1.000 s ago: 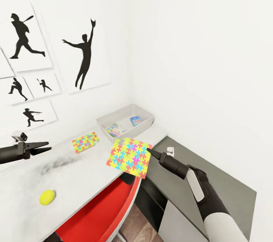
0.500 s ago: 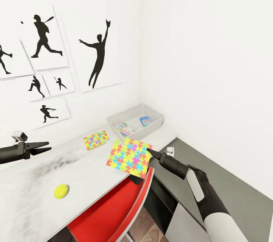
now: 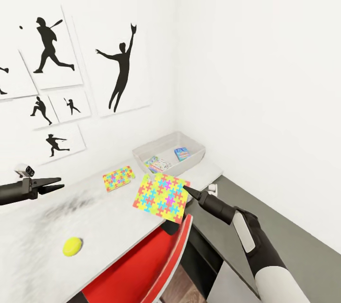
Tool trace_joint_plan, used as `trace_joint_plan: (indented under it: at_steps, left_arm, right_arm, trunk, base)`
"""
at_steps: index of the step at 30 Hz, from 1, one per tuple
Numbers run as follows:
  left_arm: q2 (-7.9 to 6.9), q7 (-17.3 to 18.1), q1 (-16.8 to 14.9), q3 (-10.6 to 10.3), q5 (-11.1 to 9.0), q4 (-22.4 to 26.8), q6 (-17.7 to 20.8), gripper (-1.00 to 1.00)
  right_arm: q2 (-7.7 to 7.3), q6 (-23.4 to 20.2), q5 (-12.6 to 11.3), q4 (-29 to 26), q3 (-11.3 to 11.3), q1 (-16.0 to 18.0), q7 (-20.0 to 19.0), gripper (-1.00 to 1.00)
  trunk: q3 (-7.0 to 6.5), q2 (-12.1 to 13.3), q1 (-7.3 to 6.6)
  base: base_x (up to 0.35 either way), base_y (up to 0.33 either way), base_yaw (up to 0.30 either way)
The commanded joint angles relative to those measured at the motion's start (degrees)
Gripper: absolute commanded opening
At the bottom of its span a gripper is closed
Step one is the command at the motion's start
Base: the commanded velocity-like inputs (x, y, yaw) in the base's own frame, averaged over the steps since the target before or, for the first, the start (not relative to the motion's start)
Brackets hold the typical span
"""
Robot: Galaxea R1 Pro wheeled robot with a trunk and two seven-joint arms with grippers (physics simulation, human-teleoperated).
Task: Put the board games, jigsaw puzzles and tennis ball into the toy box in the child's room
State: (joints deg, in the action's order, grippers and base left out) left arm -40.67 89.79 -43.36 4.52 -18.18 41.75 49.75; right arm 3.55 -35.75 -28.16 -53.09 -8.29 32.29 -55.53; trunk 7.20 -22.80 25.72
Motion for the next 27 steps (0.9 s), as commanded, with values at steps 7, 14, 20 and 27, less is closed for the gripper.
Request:
trace_joint_plan:
  at_steps: [7, 14, 20, 27]
  left_arm:
    - [0.01, 0.21, -0.05, -0.04, -0.01, 0.0, 0.61, 1.0]
    - [0.06, 0.21, -0.05, -0.04, -0.01, 0.0, 0.61, 1.0]
    - [0.06, 0.21, -0.05, -0.04, -0.01, 0.0, 0.61, 1.0]
    - [0.06, 0.21, -0.05, -0.04, -0.01, 0.0, 0.64, 1.0]
  right_arm:
    - [0.05, -0.37, -0.14, 0.0, -0.15, 0.05, -0.1, -1.0]
    - [0.05, -0.37, -0.11, 0.0, -0.17, 0.05, -0.1, -1.0]
    - [0.05, -0.37, -0.1, 0.0, -0.15, 0.05, -0.1, -1.0]
    - [0.05, -0.37, -0.11, 0.0, -0.17, 0.05, -0.1, -1.0]
  trunk:
    - [0.13, -0.12, 0.06]
    - [0.13, -0.12, 0.06]
    - [0.13, -0.12, 0.06]
    - [0.13, -0.12, 0.06]
  base:
    - [0.196, -0.034, 0.041]
    - [0.142, -0.086, 0.255]
    - [0.058, -0.048, 0.217]
    - [0.09, -0.005, 0.03]
